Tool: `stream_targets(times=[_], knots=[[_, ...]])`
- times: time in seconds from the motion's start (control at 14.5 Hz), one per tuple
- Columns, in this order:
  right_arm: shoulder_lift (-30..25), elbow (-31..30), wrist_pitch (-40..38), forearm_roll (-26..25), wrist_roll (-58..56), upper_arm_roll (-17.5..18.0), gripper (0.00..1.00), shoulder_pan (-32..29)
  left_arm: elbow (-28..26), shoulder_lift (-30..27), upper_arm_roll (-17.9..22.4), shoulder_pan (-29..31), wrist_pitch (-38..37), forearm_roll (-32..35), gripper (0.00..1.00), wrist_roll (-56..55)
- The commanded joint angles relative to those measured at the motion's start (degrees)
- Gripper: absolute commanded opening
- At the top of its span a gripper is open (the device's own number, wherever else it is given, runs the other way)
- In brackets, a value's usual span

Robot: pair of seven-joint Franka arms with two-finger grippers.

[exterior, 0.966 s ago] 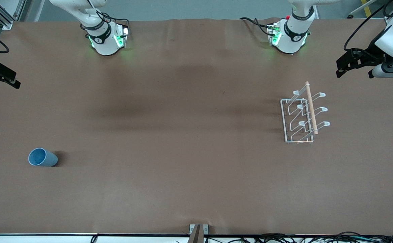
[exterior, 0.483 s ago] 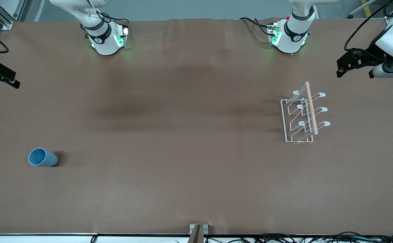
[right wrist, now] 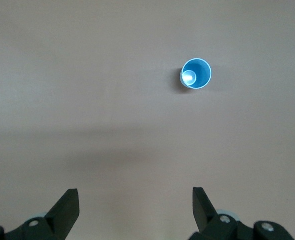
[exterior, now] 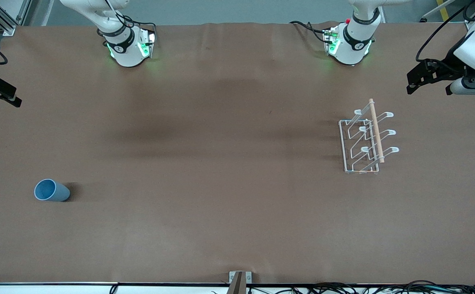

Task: Hang cup on cup holder

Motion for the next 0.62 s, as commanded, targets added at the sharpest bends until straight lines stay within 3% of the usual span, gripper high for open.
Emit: stream_targets(times=[0.0, 0.28, 0.55], knots=[[1.17, 0.57, 1.2, 0.23, -0.66, 0.78, 1.0, -1.96, 1.54, 0.86, -0.07, 0.39, -0.22, -0.76, 1.0, 0.66], [5.64, 0.48, 5.14, 0.23, -0.66, 0.69, 1.0, -3.62, 1.63, 1.03, 0.02, 0.39, -0.22, -0.85, 1.0, 0.66], [14.51, -0.31, 14.45, 0.23, -3.54, 0.69, 1.0, -8.54, 2.33, 1.47, 0.02, 0.39, -0.4, -0.85, 1.0, 0.66]])
